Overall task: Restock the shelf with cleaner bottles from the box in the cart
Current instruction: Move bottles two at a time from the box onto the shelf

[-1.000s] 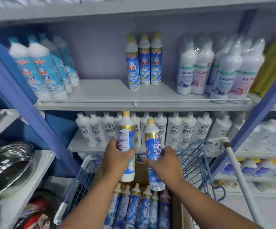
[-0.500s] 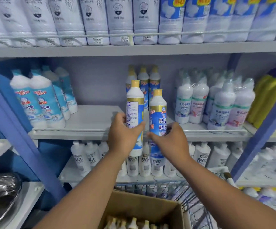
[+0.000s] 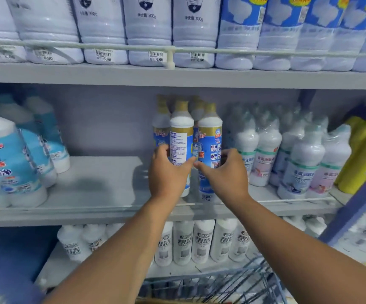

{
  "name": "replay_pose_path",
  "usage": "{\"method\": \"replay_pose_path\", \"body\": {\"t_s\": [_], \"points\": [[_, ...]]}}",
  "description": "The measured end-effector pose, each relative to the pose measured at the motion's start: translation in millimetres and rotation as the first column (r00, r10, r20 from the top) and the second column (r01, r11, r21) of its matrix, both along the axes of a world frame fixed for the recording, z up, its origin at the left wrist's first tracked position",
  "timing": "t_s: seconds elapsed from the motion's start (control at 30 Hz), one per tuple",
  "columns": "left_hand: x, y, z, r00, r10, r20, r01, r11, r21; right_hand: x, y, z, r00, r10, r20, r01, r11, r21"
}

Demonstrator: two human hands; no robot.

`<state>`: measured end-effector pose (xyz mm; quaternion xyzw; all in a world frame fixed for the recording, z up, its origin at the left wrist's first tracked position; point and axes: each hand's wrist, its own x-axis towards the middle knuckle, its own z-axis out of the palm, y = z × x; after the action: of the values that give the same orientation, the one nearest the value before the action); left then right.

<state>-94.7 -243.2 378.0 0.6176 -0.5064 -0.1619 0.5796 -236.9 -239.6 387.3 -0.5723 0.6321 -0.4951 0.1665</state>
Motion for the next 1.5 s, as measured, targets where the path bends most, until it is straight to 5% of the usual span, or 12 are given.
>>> {"method": "replay_pose_path", "body": {"t_s": [0.23, 0.47, 0.77, 1.07, 1.5], "points": [[1, -26, -32, 0.998, -0.018, -0.068, 0.016, 1.000, -0.026, 0, -43, -34, 0.999, -0.037, -0.032, 0.037, 0.999, -0.010], [-1, -45, -54, 0.997, -0.033, 0.066, 0.038, 0.997, -0.067, 1, -79, -49, 1.000, 0.025, 0.000, -0.025, 0.999, -0.024], [-3, -42, -59, 0.990, 0.077, 0.120, -0.090, 0.991, 0.104, 0, -83, -66, 0.990, 0.132, 0.057, -0.134, 0.990, 0.048], [-1, -45, -64, 0.993, -0.011, 0.116, -0.005, 0.991, 0.132, -9, -77, -64, 0.986, 0.166, 0.019, -0.167, 0.978, 0.124], [-7, -46, -55, 0.928, 0.052, 0.368, -0.150, 0.958, 0.244, -11, -78, -61, 0.977, 0.209, -0.050, -0.200, 0.968, 0.154]]}}
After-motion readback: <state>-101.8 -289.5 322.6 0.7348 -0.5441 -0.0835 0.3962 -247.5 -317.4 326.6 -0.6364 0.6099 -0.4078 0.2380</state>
